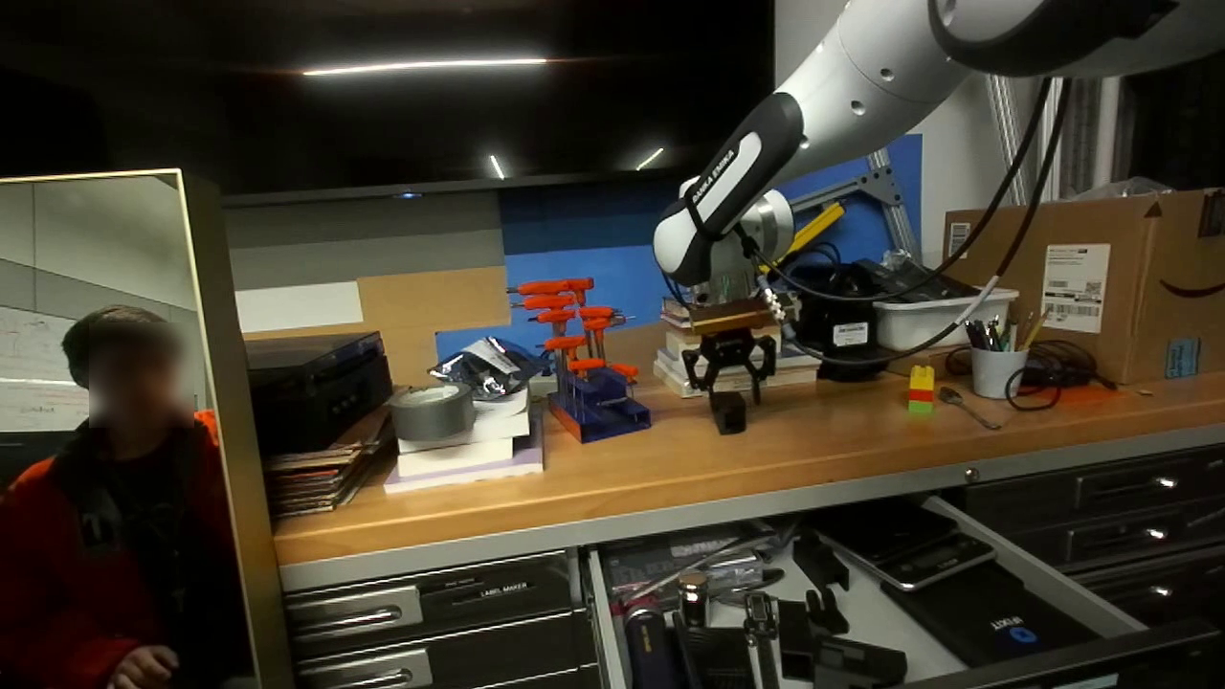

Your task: Open the top central drawer then remove the three black objects and put them on the table

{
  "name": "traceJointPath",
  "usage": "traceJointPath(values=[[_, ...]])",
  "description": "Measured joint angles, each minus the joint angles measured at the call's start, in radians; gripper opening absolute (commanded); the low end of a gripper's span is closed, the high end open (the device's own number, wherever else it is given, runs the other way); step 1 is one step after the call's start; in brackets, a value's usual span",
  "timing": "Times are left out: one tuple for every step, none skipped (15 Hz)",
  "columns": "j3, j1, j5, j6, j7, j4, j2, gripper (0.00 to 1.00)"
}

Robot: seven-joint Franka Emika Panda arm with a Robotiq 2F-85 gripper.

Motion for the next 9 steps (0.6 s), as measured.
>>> traceJointPath(values=[[-0.004, 0.000, 0.000, -0.012, 0.000, -0.001, -0.005, 1.00], [-0.006, 0.000, 0.000, -0.024, 0.000, -0.002, -0.011, 1.00], [-0.008, 0.000, 0.000, -0.036, 0.000, -0.008, -0.021, 1.00], [-0.009, 0.000, 0.000, -0.045, 0.000, -0.021, -0.037, 1.00], [-0.009, 0.001, 0.000, -0.055, 0.000, -0.041, -0.059, 1.00], [-0.009, 0.002, 0.000, -0.060, 0.000, -0.073, -0.088, 1.00], [-0.008, 0.004, 0.000, -0.062, -0.002, -0.113, -0.121, 1.00], [-0.008, 0.008, 0.000, -0.063, -0.003, -0.161, -0.161, 1.00], [-0.007, 0.012, 0.000, -0.066, -0.003, -0.213, -0.202, 1.00]])
